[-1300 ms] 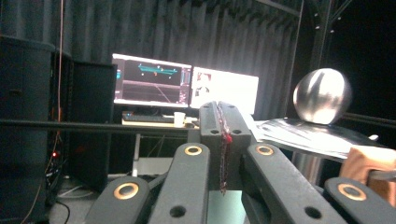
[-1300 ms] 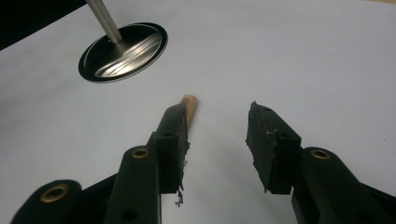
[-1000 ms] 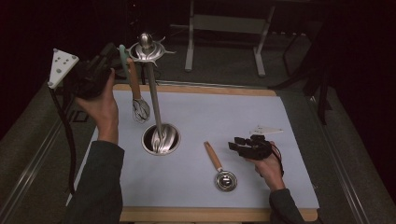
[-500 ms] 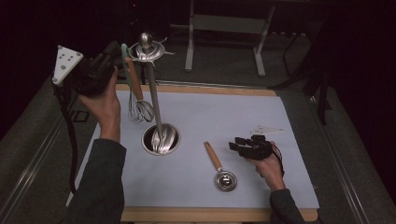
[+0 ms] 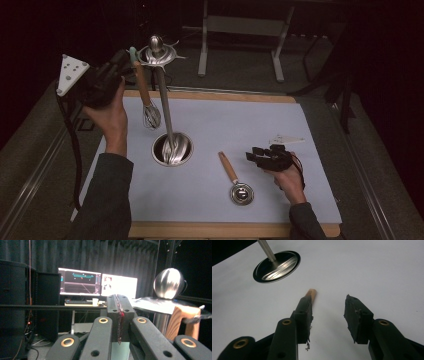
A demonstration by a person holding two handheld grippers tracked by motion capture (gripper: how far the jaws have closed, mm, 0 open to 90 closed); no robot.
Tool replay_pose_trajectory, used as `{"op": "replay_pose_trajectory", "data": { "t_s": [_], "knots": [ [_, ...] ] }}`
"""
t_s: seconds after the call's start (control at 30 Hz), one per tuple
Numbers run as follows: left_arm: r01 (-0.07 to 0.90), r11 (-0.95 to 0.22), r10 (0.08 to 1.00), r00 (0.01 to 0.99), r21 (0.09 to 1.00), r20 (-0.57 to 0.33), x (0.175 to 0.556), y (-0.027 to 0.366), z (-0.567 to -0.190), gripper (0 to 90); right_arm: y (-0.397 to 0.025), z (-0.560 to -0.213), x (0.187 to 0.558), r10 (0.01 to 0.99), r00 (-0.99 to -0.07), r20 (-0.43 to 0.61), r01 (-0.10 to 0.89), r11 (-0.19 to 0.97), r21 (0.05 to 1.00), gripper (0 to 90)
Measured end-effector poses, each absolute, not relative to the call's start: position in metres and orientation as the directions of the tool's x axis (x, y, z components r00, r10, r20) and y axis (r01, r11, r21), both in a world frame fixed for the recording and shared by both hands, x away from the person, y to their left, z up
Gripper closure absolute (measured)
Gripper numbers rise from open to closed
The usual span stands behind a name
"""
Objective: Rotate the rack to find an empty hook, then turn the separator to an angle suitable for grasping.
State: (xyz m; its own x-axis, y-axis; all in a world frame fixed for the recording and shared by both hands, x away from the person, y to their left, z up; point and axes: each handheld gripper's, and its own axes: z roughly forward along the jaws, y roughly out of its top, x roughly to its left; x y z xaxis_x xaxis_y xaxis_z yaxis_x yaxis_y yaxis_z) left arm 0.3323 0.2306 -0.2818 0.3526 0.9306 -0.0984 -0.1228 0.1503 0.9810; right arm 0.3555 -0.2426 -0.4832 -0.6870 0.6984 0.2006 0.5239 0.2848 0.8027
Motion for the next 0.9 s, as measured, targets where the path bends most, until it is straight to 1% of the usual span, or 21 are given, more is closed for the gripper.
{"op": "replay_pose_trajectory", "data": {
  "t_s": [0.17, 0.37, 0.4, 0.5, 0.77, 0.9],
  "knots": [
    [-0.118, 0.145, 0.932, 0.349, 0.982, -0.096, 0.329, 0.234, -0.286, 89.9, -0.243, -0.483, 0.355, 0.699, -0.686, 0.2, 0.523, 0.282, 0.805, 57.1],
    [-0.092, 0.108, 0.924, 0.377, 0.99, -0.066, 0.323, 0.237, -0.299, 88.5, -0.244, -0.483, 0.356, 0.7, -0.686, 0.198, 0.522, 0.284, 0.804, 57.1],
    [-0.081, 0.079, 0.923, 0.382, 0.994, -0.042, 0.32, 0.236, -0.304, 88.2, -0.243, -0.484, 0.356, 0.7, -0.686, 0.199, 0.526, 0.288, 0.801, 57.1],
    [-0.068, 0.054, 0.918, 0.396, 0.996, -0.022, 0.315, 0.237, -0.312, 87.0, -0.241, -0.484, 0.355, 0.701, -0.687, 0.19, 0.523, 0.296, 0.799, 57.0],
    [-0.015, 0.037, 0.888, 0.459, 0.999, -0.026, 0.3, 0.24, -0.341, 82.8, -0.242, -0.482, 0.354, 0.705, -0.683, 0.188, 0.52, 0.289, 0.804, 57.1],
    [0.028, 0.008, 0.876, 0.483, 1.0, -0.021, 0.292, 0.237, -0.361, 81.3, -0.242, -0.482, 0.354, 0.708, -0.681, 0.186, 0.517, 0.286, 0.807, 57.2]
  ]
}}
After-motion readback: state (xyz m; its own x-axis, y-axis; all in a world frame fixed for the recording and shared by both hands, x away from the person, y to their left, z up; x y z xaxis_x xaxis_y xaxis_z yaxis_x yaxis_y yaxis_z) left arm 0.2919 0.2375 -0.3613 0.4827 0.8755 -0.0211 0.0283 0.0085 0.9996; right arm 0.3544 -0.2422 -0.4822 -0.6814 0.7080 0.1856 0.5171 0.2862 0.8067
